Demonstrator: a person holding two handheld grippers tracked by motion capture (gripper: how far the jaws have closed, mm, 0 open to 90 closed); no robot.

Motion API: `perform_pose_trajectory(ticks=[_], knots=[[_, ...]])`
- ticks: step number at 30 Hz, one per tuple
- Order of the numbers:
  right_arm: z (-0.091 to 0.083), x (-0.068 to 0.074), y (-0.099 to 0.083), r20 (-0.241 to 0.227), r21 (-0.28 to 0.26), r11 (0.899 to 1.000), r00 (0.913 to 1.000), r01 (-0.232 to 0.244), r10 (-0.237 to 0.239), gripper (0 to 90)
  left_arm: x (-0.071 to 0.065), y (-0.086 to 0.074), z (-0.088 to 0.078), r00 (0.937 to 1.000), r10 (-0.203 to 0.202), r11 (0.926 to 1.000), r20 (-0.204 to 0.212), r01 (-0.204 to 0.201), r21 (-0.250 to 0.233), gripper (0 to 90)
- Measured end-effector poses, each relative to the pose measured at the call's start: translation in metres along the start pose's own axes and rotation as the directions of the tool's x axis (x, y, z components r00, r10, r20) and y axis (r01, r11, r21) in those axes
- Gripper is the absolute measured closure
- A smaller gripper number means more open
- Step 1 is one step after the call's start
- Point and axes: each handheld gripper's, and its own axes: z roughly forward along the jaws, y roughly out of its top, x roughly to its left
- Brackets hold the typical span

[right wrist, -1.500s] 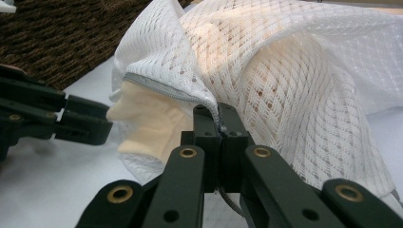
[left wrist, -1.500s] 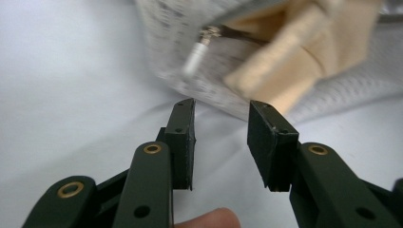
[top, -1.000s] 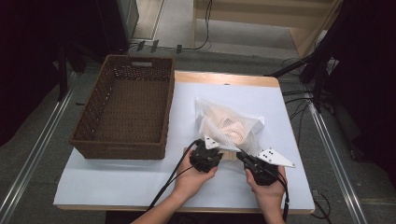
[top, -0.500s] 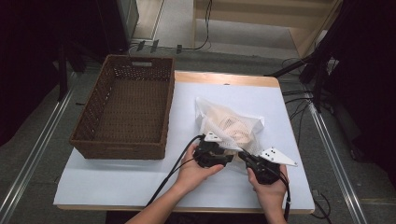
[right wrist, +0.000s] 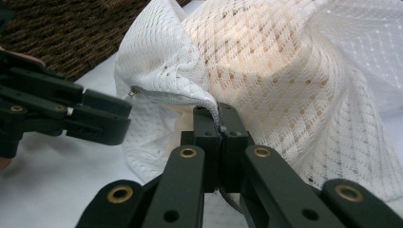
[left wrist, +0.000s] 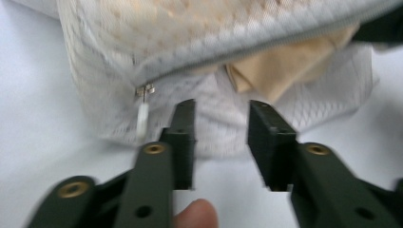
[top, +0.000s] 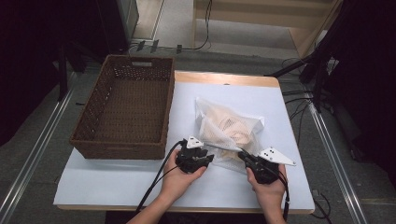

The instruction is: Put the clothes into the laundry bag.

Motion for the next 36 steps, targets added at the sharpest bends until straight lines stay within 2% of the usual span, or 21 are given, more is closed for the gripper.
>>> perform_pose_trajectory(ticks=[5, 9, 10, 11, 12, 13, 15, 19, 23, 25, 27, 29, 31, 32, 34, 36], knots=[[0.001, 0.001, 0.000, -0.006, 0.004, 1.000, 1.0000, 0.002, -0.002, 90.0, -0.002, 0.008, 0.016, 0.9982, 0.011, 0.9996, -0.058, -0.010, 0.025, 56.8], [0.001, 0.000, 0.000, -0.007, 0.008, 1.000, 1.0000, 0.003, -0.003, 90.0, -0.004, 0.010, 0.027, 0.9967, 0.019, 0.9997, -0.079, -0.018, 0.014, 50.5], [0.001, -0.001, 0.000, -0.005, 0.006, 1.000, 1.0000, 0.004, -0.004, 90.0, -0.007, 0.011, 0.028, 0.9950, 0.040, 0.9991, -0.092, -0.038, 0.016, 50.3], [0.000, -0.001, 0.000, -0.006, 0.006, 1.000, 1.0000, 0.005, -0.005, 90.0, -0.010, 0.010, 0.029, 0.9894, 0.082, 0.9964, -0.119, -0.079, 0.029, 51.6], [0.000, -0.001, 0.000, -0.006, 0.007, 1.000, 1.0000, 0.005, -0.005, 90.0, -0.013, 0.010, 0.030, 0.9799, 0.127, 0.9916, -0.154, -0.122, 0.043, 56.4], [0.001, -0.001, 0.000, -0.007, 0.008, 1.000, 1.0000, 0.004, -0.004, 90.0, -0.015, 0.010, 0.029, 0.9699, 0.163, 0.9859, -0.181, -0.153, 0.067, 65.6], [0.001, 0.000, -0.001, -0.009, 0.011, 1.000, 0.9999, 0.005, -0.005, 90.0, -0.012, 0.012, 0.023, 0.9854, 0.115, 0.9899, -0.125, -0.104, 0.096, 90.0], [0.001, 0.000, -0.001, -0.003, 0.012, 1.000, 0.9998, 0.019, -0.019, 90.0, -0.014, 0.006, 0.009, 0.9878, 0.124, 0.9901, -0.095, -0.116, 0.078, 90.0], [0.002, -0.001, -0.002, 0.000, 0.018, 1.000, 0.9999, 0.016, -0.016, 90.0, -0.014, -0.003, -0.014, 0.9960, 0.086, 0.9958, -0.023, -0.085, 0.033, 90.0], [0.003, -0.001, -0.002, 0.001, 0.021, 1.000, 0.9999, 0.017, -0.017, 90.0, -0.013, -0.008, -0.025, 0.9977, 0.068, 0.9974, 0.004, -0.068, 0.024, 90.0], [0.003, 0.000, -0.002, -0.001, 0.021, 1.000, 0.9998, 0.018, -0.018, 90.0, -0.012, -0.015, -0.034, 0.9977, 0.056, 0.9977, 0.039, -0.057, 0.037, 90.0], [0.003, 0.001, -0.002, 0.002, 0.022, 1.000, 0.9998, 0.021, -0.021, 90.0, -0.011, -0.023, -0.041, 0.9963, 0.053, 0.9963, 0.068, -0.058, 0.065, 90.0], [0.002, 0.000, -0.002, 0.004, 0.022, 1.000, 0.9998, 0.019, -0.019, 90.0, -0.009, -0.032, -0.045, 0.9939, 0.033, 0.9942, 0.105, -0.044, 0.098, 90.0], [0.002, 0.001, -0.002, 0.005, 0.021, 1.000, 0.9998, 0.018, -0.018, 90.0, -0.008, -0.037, -0.046, 0.9931, 0.039, 0.9924, 0.111, -0.051, 0.112, 90.0], [0.002, 0.001, -0.002, 0.004, 0.021, 1.000, 0.9998, 0.021, -0.021, 90.0, -0.007, -0.046, -0.046, 0.9937, 0.069, 0.9873, 0.089, -0.080, 0.137, 90.0], [0.002, 0.002, -0.002, -0.002, 0.021, 0.999, 0.9996, 0.027, -0.027, 90.0, -0.002, -0.050, -0.047, 0.9954, 0.030, 0.9924, 0.091, -0.040, 0.116, 90.0]])
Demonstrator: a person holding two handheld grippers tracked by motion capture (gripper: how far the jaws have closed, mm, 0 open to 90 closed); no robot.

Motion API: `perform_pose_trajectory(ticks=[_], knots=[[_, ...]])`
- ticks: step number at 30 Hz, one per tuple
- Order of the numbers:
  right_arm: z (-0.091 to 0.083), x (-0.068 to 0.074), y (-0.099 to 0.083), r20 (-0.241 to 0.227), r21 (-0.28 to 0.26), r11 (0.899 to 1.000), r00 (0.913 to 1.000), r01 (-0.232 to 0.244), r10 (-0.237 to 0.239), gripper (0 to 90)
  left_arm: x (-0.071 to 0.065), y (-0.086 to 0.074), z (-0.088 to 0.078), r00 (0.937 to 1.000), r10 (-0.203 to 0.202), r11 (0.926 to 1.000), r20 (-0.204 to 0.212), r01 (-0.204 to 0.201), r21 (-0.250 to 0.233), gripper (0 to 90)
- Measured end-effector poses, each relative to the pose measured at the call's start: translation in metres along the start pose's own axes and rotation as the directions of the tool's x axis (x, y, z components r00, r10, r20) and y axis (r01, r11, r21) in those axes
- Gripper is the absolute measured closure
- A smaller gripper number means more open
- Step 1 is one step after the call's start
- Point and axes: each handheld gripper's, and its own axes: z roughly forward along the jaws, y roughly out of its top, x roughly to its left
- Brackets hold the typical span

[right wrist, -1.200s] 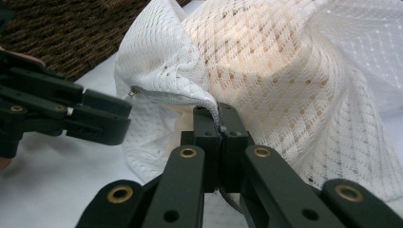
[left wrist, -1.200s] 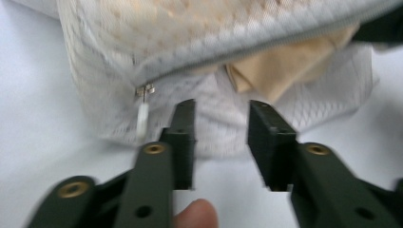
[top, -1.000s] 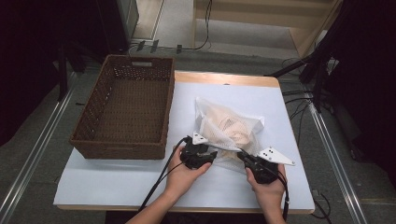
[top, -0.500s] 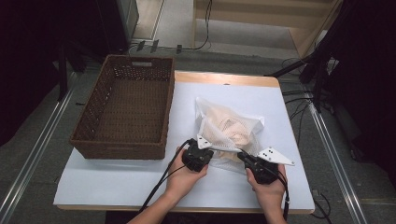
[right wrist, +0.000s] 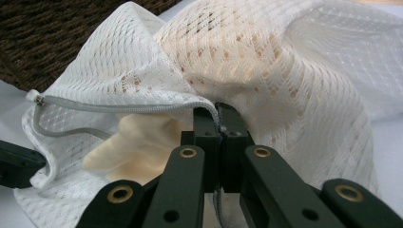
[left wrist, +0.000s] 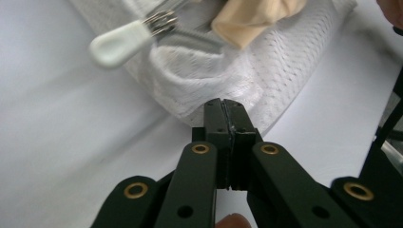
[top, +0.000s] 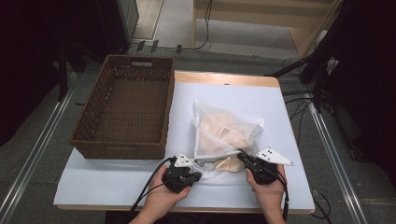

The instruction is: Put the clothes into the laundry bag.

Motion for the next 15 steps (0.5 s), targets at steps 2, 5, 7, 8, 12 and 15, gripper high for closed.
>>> perform_pose_trajectory(ticks=[2, 5, 7, 8, 12, 15], knots=[[0.001, 0.002, 0.000, 0.000, 0.003, 1.000, 1.0000, 0.007, -0.007, 90.0, -0.001, 0.001, -0.004, 0.9996, -0.023, 0.9989, -0.018, 0.022, -0.042, 77.1], [0.001, 0.003, 0.000, -0.002, 0.003, 1.000, 1.0000, 0.005, -0.005, 90.0, -0.007, 0.010, -0.013, 0.9973, -0.059, 0.9923, 0.044, 0.063, -0.107, 61.8], [0.002, 0.004, 0.000, -0.004, 0.004, 1.000, 1.0000, 0.001, -0.001, 90.0, -0.015, 0.018, -0.017, 0.9986, -0.035, 0.9892, 0.040, 0.041, -0.141, 56.4], [0.002, 0.004, 0.000, -0.006, 0.004, 1.000, 1.0000, 0.004, -0.004, 90.0, -0.019, 0.023, -0.017, 0.9988, -0.024, 0.9883, 0.043, 0.030, -0.150, 55.4], [0.002, 0.006, 0.000, -0.008, 0.003, 1.000, 0.9999, 0.008, -0.008, 90.0, -0.028, 0.041, -0.003, 0.9994, 0.030, 0.9872, 0.019, -0.027, -0.157, 55.0], [0.002, 0.008, 0.001, -0.009, 0.004, 1.000, 0.9999, 0.006, -0.006, 90.0, -0.032, 0.055, 0.019, 0.9996, 0.025, 0.9918, 0.015, -0.023, -0.126, 51.6]])
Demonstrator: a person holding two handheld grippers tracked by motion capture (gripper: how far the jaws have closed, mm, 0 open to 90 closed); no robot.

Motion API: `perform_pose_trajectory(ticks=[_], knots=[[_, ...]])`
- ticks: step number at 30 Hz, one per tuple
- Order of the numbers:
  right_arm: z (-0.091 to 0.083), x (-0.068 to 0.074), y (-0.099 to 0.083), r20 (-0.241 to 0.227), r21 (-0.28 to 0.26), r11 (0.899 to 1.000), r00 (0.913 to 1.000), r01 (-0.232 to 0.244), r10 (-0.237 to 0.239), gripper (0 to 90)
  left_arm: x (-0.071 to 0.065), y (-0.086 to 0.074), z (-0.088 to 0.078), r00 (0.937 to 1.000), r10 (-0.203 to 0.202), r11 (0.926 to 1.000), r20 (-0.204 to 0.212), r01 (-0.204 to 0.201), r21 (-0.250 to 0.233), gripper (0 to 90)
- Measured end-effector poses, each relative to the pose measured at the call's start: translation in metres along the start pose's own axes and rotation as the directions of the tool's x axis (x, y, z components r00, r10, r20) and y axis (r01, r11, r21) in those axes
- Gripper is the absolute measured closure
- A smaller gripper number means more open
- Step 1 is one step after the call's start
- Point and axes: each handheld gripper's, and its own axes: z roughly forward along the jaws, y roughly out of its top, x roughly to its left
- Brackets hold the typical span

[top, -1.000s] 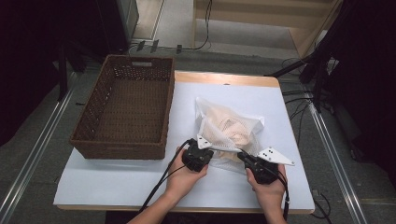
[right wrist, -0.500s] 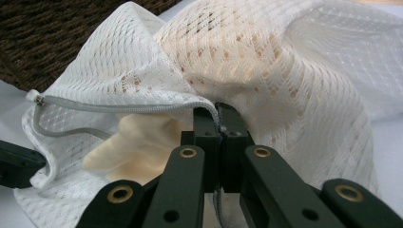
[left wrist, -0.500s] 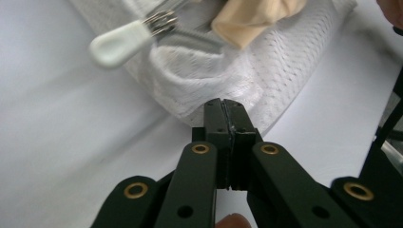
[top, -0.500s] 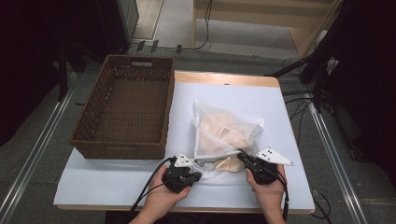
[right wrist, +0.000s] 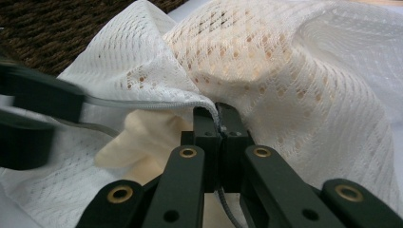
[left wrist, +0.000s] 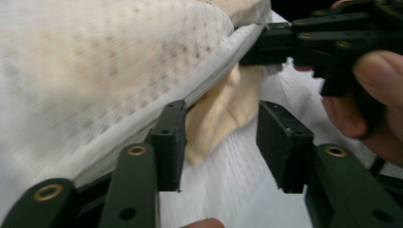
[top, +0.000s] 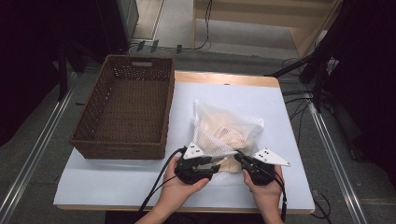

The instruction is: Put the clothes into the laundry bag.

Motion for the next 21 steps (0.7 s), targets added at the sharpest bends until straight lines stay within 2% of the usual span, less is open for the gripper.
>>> perform_pose_trajectory(ticks=[2, 4, 5, 7, 9, 10, 12, 13, 14, 15, 17, 20, 21], knots=[[0.000, 0.001, 0.000, -0.003, -0.002, 1.000, 1.0000, 0.001, -0.001, 90.0, -0.004, 0.005, 0.019, 0.9998, 0.016, 0.9988, -0.011, -0.015, 0.047, 45.8], [-0.001, 0.002, 0.001, -0.006, -0.008, 1.000, 1.0000, -0.003, 0.003, 90.0, -0.008, 0.007, 0.038, 0.9980, 0.045, 0.9959, -0.045, -0.041, 0.081, 44.4], [-0.002, 0.003, 0.002, -0.009, -0.011, 1.000, 0.9999, -0.006, 0.006, 90.0, -0.009, 0.009, 0.046, 0.9951, 0.068, 0.9925, -0.072, -0.060, 0.106, 43.8], [-0.004, 0.005, 0.003, -0.010, -0.020, 1.000, 0.9999, -0.001, 0.001, 90.0, -0.010, 0.009, 0.060, 0.9914, 0.066, 0.9920, -0.113, -0.053, 0.114, 43.6], [-0.006, 0.006, 0.004, -0.011, -0.026, 1.000, 0.9999, -0.002, 0.002, 90.0, -0.009, 0.010, 0.068, 0.9919, 0.042, 0.9923, -0.120, -0.028, 0.121, 46.6], [-0.007, 0.006, 0.005, -0.012, -0.031, 1.000, 0.9999, -0.002, 0.002, 90.0, -0.010, 0.011, 0.068, 0.9897, 0.046, 0.9916, -0.136, -0.029, 0.126, 50.0], [-0.008, 0.006, 0.005, -0.013, -0.038, 0.999, 0.9999, -0.010, 0.010, 90.0, -0.008, 0.014, 0.067, 0.9924, 0.043, 0.9906, -0.115, -0.028, 0.134, 68.0], [-0.009, 0.006, 0.005, -0.017, -0.042, 0.999, 0.9998, -0.012, 0.011, 90.0, -0.007, 0.015, 0.065, 0.9929, 0.028, 0.9919, -0.116, -0.014, 0.126, 78.1], [-0.010, 0.006, 0.006, -0.017, -0.045, 0.999, 0.9998, -0.014, 0.013, 90.0, -0.006, 0.018, 0.064, 0.9933, 0.022, 0.9931, -0.113, -0.009, 0.117, 81.3], [-0.011, 0.007, 0.006, -0.021, -0.047, 0.999, 0.9997, -0.016, 0.015, 90.0, -0.006, 0.021, 0.062, 0.9928, 0.019, 0.9947, -0.118, -0.007, 0.102, 82.5], [-0.013, 0.007, 0.008, -0.026, -0.058, 0.998, 0.9995, -0.019, 0.018, 90.0, -0.004, 0.028, 0.056, 0.9908, -0.005, 0.9990, -0.135, 0.011, 0.043, 83.1], [-0.016, 0.009, 0.010, -0.031, -0.076, 0.997, 0.9992, -0.027, 0.025, 90.0, 0.000, 0.040, 0.050, 0.9820, -0.028, 0.9991, -0.187, 0.021, -0.038, 83.3], [-0.017, 0.010, 0.011, -0.033, -0.080, 0.996, 0.9992, -0.026, 0.024, 90.0, 0.000, 0.042, 0.050, 0.9765, -0.031, 0.9978, -0.213, 0.017, -0.064, 83.3]])
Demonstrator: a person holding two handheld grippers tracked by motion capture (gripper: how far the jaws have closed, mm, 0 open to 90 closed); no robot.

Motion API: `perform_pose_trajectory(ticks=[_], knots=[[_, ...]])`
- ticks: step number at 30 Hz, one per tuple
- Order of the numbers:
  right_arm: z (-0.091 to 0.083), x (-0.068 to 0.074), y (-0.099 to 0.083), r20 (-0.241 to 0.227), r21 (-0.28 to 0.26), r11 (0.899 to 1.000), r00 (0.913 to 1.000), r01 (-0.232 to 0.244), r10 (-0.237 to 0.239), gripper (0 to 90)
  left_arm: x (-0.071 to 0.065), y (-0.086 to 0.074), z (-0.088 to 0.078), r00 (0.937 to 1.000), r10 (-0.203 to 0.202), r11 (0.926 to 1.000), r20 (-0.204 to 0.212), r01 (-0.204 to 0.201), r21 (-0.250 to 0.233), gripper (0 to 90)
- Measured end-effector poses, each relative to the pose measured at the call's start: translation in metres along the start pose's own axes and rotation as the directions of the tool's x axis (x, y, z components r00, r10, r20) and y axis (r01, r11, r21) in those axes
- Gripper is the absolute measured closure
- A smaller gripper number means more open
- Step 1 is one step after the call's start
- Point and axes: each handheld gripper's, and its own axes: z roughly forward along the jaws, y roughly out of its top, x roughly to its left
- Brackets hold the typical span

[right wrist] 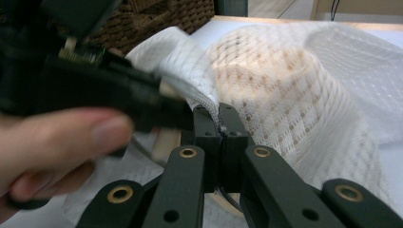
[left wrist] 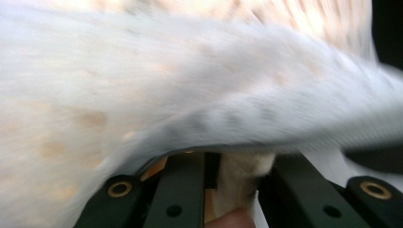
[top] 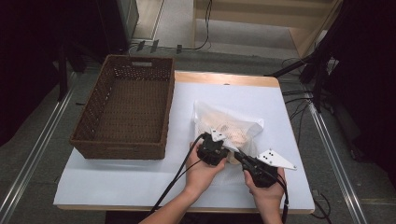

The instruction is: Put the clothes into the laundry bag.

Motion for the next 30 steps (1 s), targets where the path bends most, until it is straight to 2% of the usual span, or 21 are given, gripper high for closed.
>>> perform_pose_trajectory(ticks=[1, 2, 4, 5, 6, 7, 10, 13, 15, 16, 17, 18, 19, 21, 22, 23, 24, 25, 27, 28, 30], knots=[[0.000, 0.001, 0.001, 0.001, -0.002, 1.000, 1.0000, 0.000, 0.000, 90.0, -0.001, 0.000, 0.001, 0.9989, 0.004, 0.9993, -0.046, -0.006, -0.036, 83.3], [0.000, 0.001, 0.001, 0.000, -0.004, 1.000, 1.0000, 0.001, -0.001, 90.0, -0.001, -0.001, 0.004, 0.9943, 0.030, 0.9975, -0.102, -0.037, -0.060, 83.3], [0.001, 0.002, 0.000, 0.001, 0.002, 1.000, 1.0000, 0.004, -0.004, 90.0, 0.001, -0.005, 0.016, 0.9823, 0.070, 0.9954, -0.174, -0.080, -0.053, 83.2], [0.002, 0.002, 0.000, 0.007, 0.013, 1.000, 1.0000, 0.002, -0.003, 90.0, 0.005, -0.007, 0.023, 0.9865, 0.048, 0.9984, -0.156, -0.052, -0.021, 83.0], [0.003, 0.001, -0.001, 0.012, 0.022, 1.000, 0.9999, 0.003, -0.003, 90.0, 0.009, -0.010, 0.028, 0.9930, 0.018, 0.9996, -0.116, -0.016, 0.025, 82.3], [0.004, 0.000, -0.002, 0.014, 0.030, 1.000, 0.9999, -0.003, 0.002, 90.0, 0.012, -0.012, 0.030, 0.9962, 0.005, 0.9986, -0.087, -0.001, 0.053, 80.8], [0.006, -0.005, -0.005, 0.020, 0.037, 0.999, 0.9996, -0.021, 0.020, 90.0, 0.012, -0.014, 0.017, 0.9999, 0.006, 0.9987, -0.015, -0.005, 0.052, 69.1], [0.006, -0.007, -0.003, 0.023, 0.030, 0.999, 0.9994, -0.027, 0.026, 90.0, 0.009, -0.018, 0.001, 0.9975, 0.008, 0.9992, 0.070, -0.011, 0.039, 54.8], [0.007, -0.008, -0.002, 0.027, 0.023, 0.999, 0.9992, -0.031, 0.030, 90.0, 0.000, -0.023, 0.001, 0.9902, 0.073, 0.9958, 0.120, -0.079, 0.047, 42.2], [0.007, -0.008, -0.002, 0.026, 0.021, 0.999, 0.9991, -0.034, 0.033, 90.0, -0.006, -0.025, 0.004, 0.9869, 0.124, 0.9896, 0.103, -0.130, 0.061, 37.7], [0.007, -0.008, -0.001, 0.026, 0.021, 0.999, 0.9991, -0.033, 0.032, 90.0, -0.010, -0.026, 0.009, 0.9858, 0.153, 0.9841, 0.068, -0.159, 0.080, 35.2], [0.008, -0.008, -0.001, 0.027, 0.020, 0.999, 0.9990, -0.036, 0.036, 90.0, -0.012, -0.026, 0.015, 0.9874, 0.154, 0.9832, 0.038, -0.157, 0.093, 32.6], [0.008, -0.008, -0.001, 0.026, 0.020, 0.999, 0.9989, -0.040, 0.040, 90.0, -0.011, -0.024, 0.021, 0.9914, 0.130, 0.9855, 0.020, -0.131, 0.108, 31.2], [0.008, -0.007, -0.001, 0.026, 0.019, 0.999, 0.9989, -0.039, 0.038, 90.0, -0.010, -0.023, 0.031, 0.9949, 0.100, 0.9867, -0.002, -0.099, 0.129, 31.7], [0.008, -0.007, -0.001, 0.027, 0.019, 0.999, 0.9990, -0.038, 0.037, 90.0, -0.013, -0.022, 0.034, 0.9919, 0.120, 0.9860, -0.041, -0.114, 0.121, 33.2], [0.007, -0.007, -0.002, 0.027, 0.019, 0.999, 0.9989, -0.038, 0.038, 90.0, -0.017, -0.022, 0.036, 0.9862, 0.151, 0.9817, -0.069, -0.141, 0.128, 40.6], [0.007, -0.007, -0.002, 0.029, 0.018, 0.999, 0.9988, -0.041, 0.040, 90.0, -0.019, -0.021, 0.036, 0.9831, 0.169, 0.9785, -0.070, -0.159, 0.131, 48.6], [0.007, -0.008, -0.002, 0.029, 0.015, 0.999, 0.9985, -0.047, 0.046, 90.0, -0.020, -0.019, 0.036, 0.9848, 0.162, 0.9792, -0.062, -0.153, 0.134, 60.3], [0.006, -0.009, -0.001, 0.023, 0.009, 0.998, 0.9978, -0.062, 0.062, 90.0, -0.017, -0.016, 0.036, 0.9892, 0.132, 0.9848, -0.064, -0.124, 0.122, 74.0], [0.006, -0.010, -0.001, 0.026, 0.006, 0.998, 0.9976, -0.065, 0.065, 90.0, -0.015, -0.015, 0.036, 0.9925, 0.104, 0.9900, -0.064, -0.097, 0.102, 75.8], [0.005, -0.009, -0.001, 0.023, 0.006, 0.998, 0.9979, -0.060, 0.060, 90.0, -0.011, -0.011, 0.035, 0.9947, 0.052, 0.9984, -0.089, -0.050, 0.025, 77.2]])
